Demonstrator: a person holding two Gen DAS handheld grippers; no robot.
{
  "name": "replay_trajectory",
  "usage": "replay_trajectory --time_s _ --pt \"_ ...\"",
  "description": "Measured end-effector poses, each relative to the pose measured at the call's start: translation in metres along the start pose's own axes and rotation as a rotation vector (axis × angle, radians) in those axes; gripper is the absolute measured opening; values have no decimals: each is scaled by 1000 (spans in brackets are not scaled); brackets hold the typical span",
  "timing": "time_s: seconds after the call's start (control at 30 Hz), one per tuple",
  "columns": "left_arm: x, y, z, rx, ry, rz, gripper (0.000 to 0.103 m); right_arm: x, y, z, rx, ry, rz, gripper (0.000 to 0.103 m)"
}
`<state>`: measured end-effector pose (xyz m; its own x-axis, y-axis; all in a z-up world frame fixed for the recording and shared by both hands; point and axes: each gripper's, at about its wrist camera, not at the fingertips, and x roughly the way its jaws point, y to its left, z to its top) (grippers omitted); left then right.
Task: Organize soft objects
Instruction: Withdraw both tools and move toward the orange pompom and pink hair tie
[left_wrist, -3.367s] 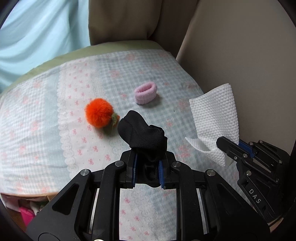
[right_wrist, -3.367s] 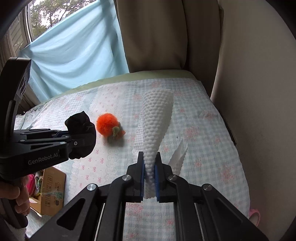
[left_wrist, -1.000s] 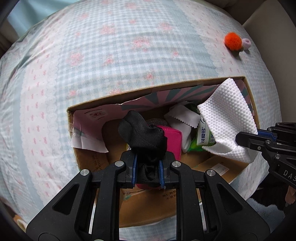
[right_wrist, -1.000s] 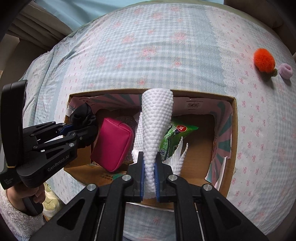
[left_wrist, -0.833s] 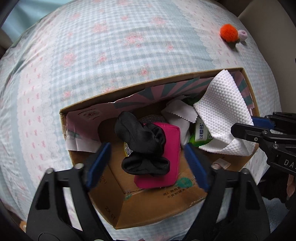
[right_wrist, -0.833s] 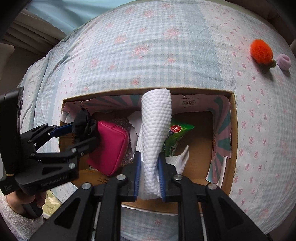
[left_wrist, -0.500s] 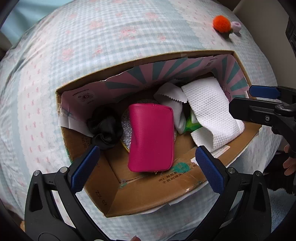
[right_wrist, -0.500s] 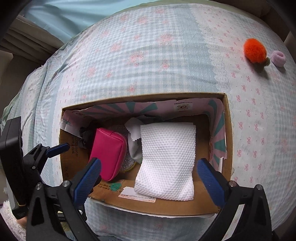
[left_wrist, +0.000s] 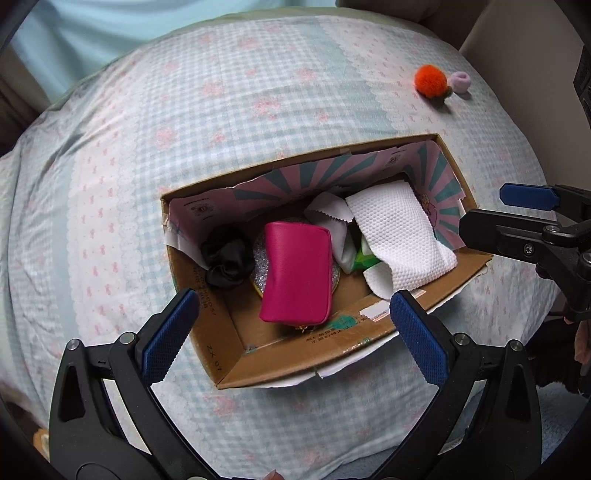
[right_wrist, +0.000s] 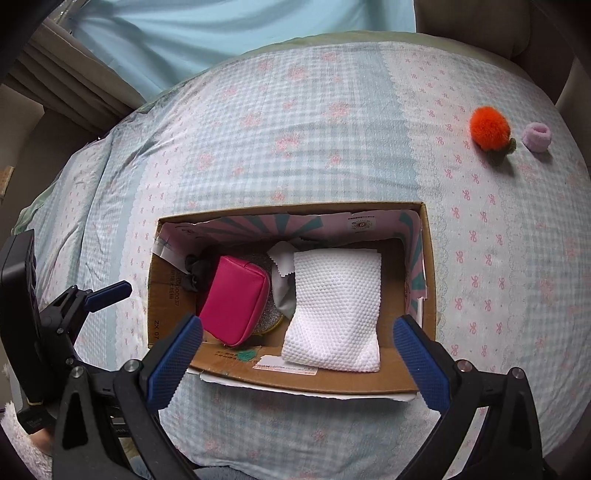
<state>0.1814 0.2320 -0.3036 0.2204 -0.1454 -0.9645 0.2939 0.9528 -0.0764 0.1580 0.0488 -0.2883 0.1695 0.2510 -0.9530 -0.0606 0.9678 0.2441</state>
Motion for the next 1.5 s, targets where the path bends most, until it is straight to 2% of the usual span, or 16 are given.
replay_trajectory --time_s 0.13,0.3,0.47,0.6,0.67,0.77,0.97,1.2,1.37,1.5 --pt "-28 -5 -7 -17 -23 51 103 -23 7 -7 -32 -27 -4 103" --pt "-73 -12 -16 -67 -86 54 103 -65 18 -20 -76 -80 -18 103" --pt "-137 -29 -26 -94 -233 83 103 -126 21 -34 -95 -199 -77 103" --pt "-183 -41 -37 -123 -357 100 103 -182 24 -51 -123 -330 -146 103" --pt "-196 -50 -40 -125 -387 102 103 -205 22 -60 -120 -394 -178 103" --pt "-207 -64 -39 -115 -416 112 103 -227 12 -70 -92 -438 -192 103" --pt "-215 -104 -23 -88 -475 129 103 -258 -24 -83 -2 -507 -214 103" --pt "-203 -167 21 -99 -513 63 103 -287 -87 -80 47 -574 -257 103" --pt "-170 -219 69 -118 -488 42 103 -296 -148 -62 72 -588 -260 103" --pt "-125 -251 112 -162 -473 25 103 -288 -201 -37 70 -573 -264 103"
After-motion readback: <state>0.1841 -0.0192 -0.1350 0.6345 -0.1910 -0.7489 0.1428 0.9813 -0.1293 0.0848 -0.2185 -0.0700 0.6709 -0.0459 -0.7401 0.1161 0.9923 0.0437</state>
